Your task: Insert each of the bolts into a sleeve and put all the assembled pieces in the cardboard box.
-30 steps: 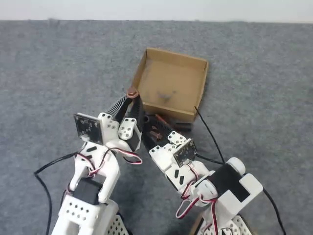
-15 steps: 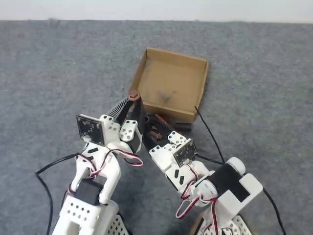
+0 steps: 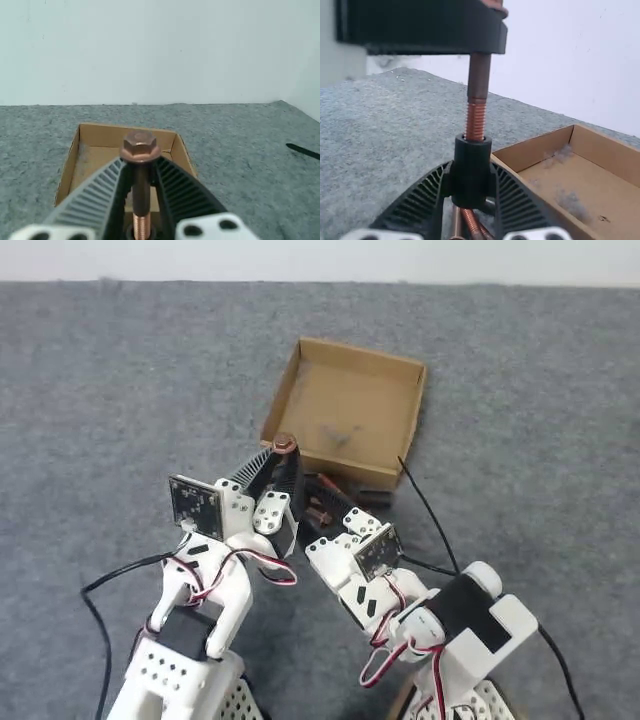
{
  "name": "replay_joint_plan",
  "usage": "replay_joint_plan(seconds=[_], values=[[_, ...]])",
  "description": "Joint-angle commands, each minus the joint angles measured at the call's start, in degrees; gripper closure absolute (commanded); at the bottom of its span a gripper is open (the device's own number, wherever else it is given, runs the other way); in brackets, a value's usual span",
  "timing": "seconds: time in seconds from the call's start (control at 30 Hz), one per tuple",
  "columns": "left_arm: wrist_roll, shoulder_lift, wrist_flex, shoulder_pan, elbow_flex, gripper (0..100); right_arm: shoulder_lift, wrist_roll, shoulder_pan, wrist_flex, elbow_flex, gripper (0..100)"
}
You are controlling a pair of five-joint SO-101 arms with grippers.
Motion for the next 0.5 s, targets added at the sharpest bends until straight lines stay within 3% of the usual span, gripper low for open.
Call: replay_joint_plan(seconds=[0.0, 0.47], values=[[1.1, -1.5, 0.0, 0.6, -1.0, 99, -0.5, 0.8, 1.0, 0.0, -1.8, 99.3], [0.8, -1.9, 0.2, 0.2, 1.5, 99, 0.0, 0.9, 1.0, 0.5, -1.8, 99.3]])
